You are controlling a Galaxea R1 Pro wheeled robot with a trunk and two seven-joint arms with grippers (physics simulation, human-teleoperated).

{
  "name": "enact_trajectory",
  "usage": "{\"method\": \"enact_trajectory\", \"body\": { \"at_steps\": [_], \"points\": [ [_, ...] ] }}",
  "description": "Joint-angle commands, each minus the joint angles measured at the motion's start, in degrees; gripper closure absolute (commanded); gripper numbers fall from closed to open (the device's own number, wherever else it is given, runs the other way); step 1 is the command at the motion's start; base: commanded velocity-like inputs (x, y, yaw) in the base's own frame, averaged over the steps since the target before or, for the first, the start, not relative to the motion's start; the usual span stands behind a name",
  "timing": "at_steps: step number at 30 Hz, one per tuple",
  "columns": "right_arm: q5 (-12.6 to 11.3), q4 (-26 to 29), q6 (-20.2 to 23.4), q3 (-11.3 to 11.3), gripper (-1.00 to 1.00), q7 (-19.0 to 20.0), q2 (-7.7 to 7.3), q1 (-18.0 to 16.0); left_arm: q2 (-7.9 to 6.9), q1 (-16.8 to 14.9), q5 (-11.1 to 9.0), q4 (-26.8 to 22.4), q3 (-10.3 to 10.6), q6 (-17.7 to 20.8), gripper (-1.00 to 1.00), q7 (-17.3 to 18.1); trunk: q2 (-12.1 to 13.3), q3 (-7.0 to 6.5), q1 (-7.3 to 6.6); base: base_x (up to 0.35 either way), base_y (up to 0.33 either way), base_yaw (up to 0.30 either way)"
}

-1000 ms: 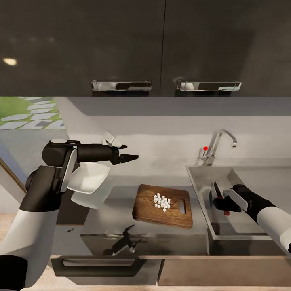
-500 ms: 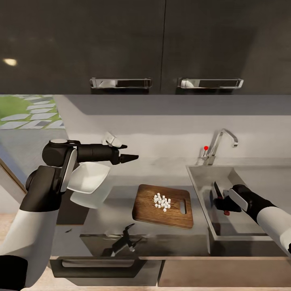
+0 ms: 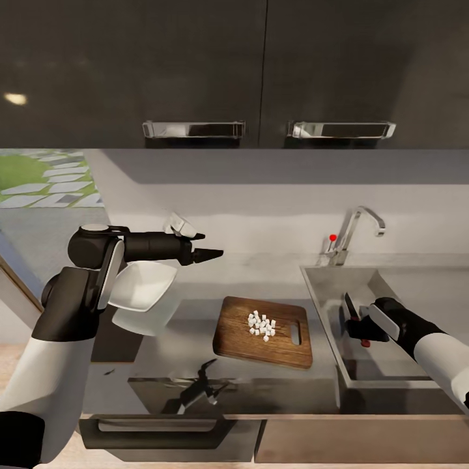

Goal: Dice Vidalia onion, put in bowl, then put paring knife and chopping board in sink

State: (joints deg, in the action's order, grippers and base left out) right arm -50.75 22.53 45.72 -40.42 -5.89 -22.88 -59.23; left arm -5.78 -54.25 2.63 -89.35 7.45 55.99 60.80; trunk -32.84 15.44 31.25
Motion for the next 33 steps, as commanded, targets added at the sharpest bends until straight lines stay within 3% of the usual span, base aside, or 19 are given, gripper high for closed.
{"method": "enact_trajectory", "body": {
  "at_steps": [1,12,19,29,33],
  "points": [
    [-0.7,0.1,0.2,-0.4,1.0,-0.6,-0.06,-0.1,-0.02,-0.1,0.3,0.0,0.0,0.4,-1.0,0.4,-0.5,0.28,0.25,0.0,0.0,0.0],
    [-0.7,0.1,0.2,-0.4,1.0,-0.6,-0.06,0.0,-0.02,-0.1,0.3,0.0,0.0,0.4,-1.0,0.4,-4.9,2.26,2.66,0.0,0.0,0.0],
    [-0.7,0.1,0.2,-0.4,1.0,-0.6,-0.06,0.0,-0.02,-0.1,0.3,0.0,0.0,0.4,-1.0,0.4,-4.9,2.26,2.66,0.0,0.0,0.0],
    [-0.7,0.1,0.2,-0.4,1.0,-0.6,-0.06,-0.1,-0.02,-0.1,0.3,0.0,0.0,0.4,-1.0,0.4,-8.9,4.05,4.86,0.0,0.0,0.0],
    [-0.7,0.1,0.2,-0.4,1.0,-0.6,-0.06,0.0,-0.02,-0.1,0.3,0.0,0.0,0.4,-1.0,0.4,-8.9,4.05,4.86,0.0,0.0,0.0]
  ]
}}
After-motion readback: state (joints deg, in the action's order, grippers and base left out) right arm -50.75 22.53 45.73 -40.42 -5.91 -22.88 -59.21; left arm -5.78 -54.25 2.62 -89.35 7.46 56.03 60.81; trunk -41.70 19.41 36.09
